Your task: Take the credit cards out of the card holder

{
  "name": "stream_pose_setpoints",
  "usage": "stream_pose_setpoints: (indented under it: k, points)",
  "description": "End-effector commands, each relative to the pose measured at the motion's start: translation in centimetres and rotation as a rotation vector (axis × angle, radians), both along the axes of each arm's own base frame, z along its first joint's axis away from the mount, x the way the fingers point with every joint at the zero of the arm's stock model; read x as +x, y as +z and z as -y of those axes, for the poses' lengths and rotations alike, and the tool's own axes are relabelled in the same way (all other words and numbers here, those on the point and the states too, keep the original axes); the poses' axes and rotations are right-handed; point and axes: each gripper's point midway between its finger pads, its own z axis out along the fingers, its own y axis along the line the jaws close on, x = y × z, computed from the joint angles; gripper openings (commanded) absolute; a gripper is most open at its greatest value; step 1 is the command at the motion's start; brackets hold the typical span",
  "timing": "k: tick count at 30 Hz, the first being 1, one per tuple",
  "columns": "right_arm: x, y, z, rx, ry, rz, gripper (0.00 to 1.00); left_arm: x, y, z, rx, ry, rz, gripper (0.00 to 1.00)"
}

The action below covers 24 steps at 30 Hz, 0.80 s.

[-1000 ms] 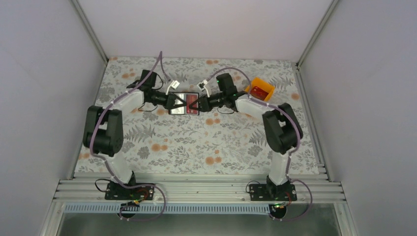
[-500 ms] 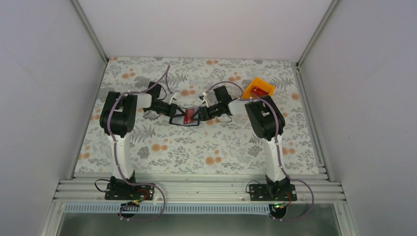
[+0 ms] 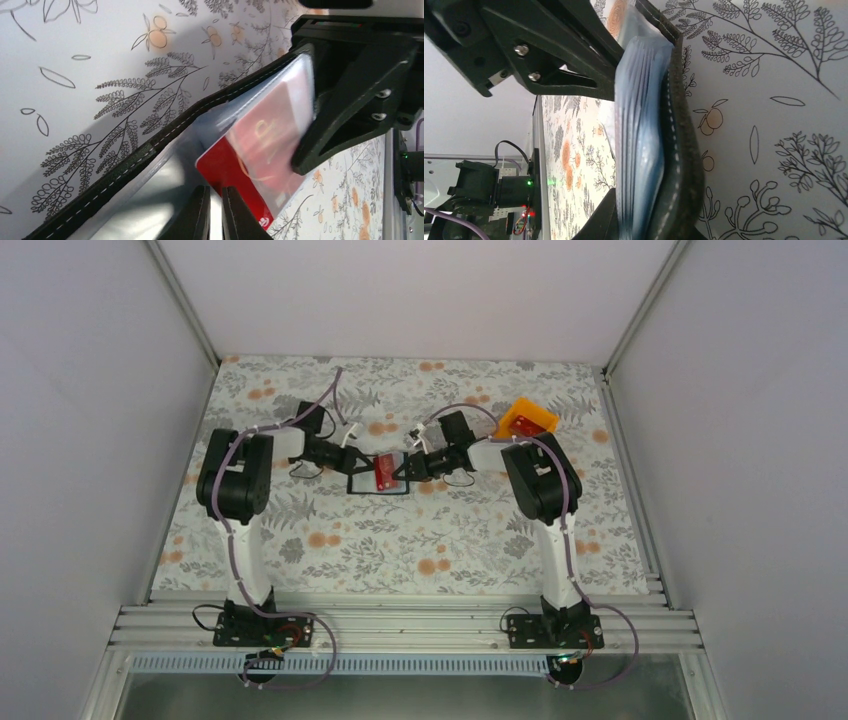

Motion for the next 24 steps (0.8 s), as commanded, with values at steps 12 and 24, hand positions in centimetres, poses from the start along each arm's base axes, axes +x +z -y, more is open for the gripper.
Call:
stream_pose_setpoints:
  k: [12, 24]
  points:
    - [1.1, 11.2, -0.5, 0.201, 0.025, 0.211, 0.04, -1.4, 11.4, 0.1, -0.085, -0.096, 0.254, 0.36]
    - [0.0, 18.7, -0.2, 0.285, 0.03, 0.355, 0.04, -1.2, 18.3, 0.0, -0.139, -0.1, 0.356, 0.44]
